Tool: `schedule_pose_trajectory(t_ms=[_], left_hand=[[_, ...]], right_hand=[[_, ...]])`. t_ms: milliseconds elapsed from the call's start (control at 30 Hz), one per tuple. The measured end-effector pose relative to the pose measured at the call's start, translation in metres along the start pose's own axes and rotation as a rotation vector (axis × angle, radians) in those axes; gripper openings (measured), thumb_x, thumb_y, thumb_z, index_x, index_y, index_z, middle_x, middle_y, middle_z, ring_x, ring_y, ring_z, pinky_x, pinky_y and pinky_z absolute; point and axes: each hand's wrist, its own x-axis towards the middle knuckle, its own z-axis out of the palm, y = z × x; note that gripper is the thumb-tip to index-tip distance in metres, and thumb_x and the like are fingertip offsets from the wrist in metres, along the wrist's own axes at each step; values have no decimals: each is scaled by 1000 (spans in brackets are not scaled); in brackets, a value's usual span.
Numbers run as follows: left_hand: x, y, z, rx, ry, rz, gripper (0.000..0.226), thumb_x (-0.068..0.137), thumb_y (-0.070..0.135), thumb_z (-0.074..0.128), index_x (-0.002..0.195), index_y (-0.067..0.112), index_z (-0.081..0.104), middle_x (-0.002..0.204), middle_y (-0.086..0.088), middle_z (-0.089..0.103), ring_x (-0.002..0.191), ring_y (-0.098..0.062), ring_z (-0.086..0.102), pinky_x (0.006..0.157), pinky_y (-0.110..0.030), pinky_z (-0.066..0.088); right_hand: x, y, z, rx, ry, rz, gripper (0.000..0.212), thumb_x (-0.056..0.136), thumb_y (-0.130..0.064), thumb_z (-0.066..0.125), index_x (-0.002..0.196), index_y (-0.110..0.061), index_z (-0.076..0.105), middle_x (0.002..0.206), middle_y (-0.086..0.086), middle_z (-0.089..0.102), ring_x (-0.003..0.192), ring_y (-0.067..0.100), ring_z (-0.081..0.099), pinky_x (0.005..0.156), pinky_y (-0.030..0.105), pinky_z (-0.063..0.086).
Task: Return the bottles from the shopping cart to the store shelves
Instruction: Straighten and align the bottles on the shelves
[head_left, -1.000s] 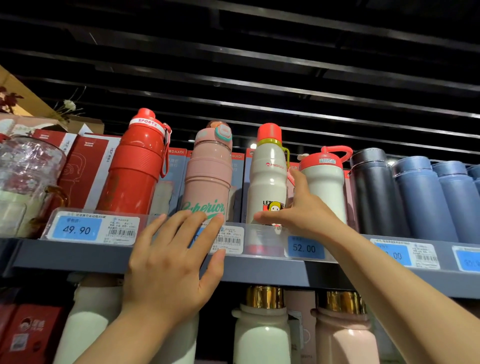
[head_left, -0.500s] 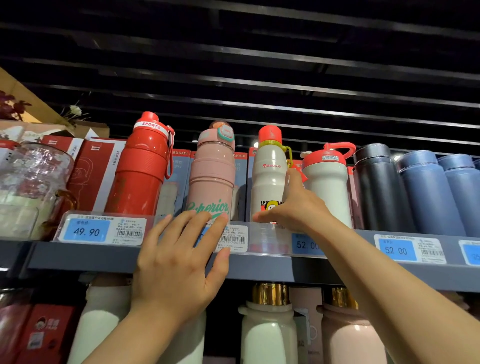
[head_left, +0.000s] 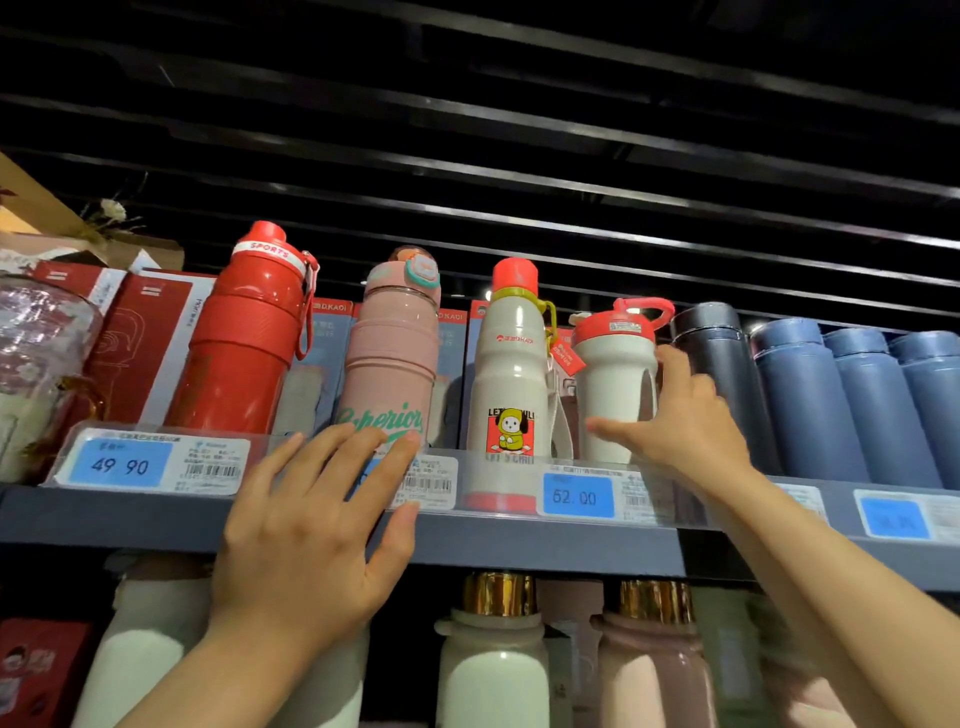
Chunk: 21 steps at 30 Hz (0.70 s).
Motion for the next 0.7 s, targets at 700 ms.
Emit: schedule_pose_trajectory(t_ms=[700], left_hand=[[1,2,-6,-4,-39,-11,45,91,35,40,123,18,66,114,-4,67,107,-29,63,94,-46,42]], right_hand=[[15,18,-11,513,-362,141,105,73,-12,78,151,-29,10,115,7,56,90,23,61,73,36,53]])
